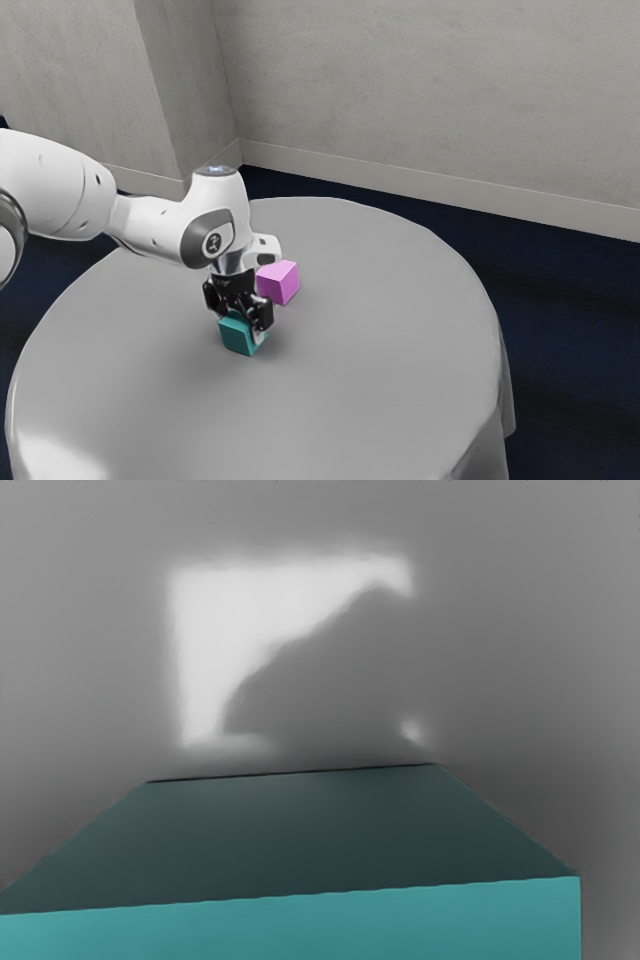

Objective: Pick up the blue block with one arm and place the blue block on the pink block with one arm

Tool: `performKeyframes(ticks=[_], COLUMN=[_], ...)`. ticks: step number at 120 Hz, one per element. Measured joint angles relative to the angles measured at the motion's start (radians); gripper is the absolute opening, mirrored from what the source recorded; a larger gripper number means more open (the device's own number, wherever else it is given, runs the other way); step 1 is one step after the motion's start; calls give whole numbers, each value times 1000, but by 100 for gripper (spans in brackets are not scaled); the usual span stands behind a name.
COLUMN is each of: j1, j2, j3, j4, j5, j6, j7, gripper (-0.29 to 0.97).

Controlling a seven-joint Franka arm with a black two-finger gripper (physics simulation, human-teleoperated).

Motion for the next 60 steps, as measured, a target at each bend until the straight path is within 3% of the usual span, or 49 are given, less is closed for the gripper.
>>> performKeyframes(ticks=[13,42,60], j1=[-1,-4,-10], j2=[0,-11,-41], j3=[0,1,1], j4=[0,8,102], j5=[1,7,36], j6=[0,-2,-52], j7=[0,-3,-8], gripper=[42,38,37])
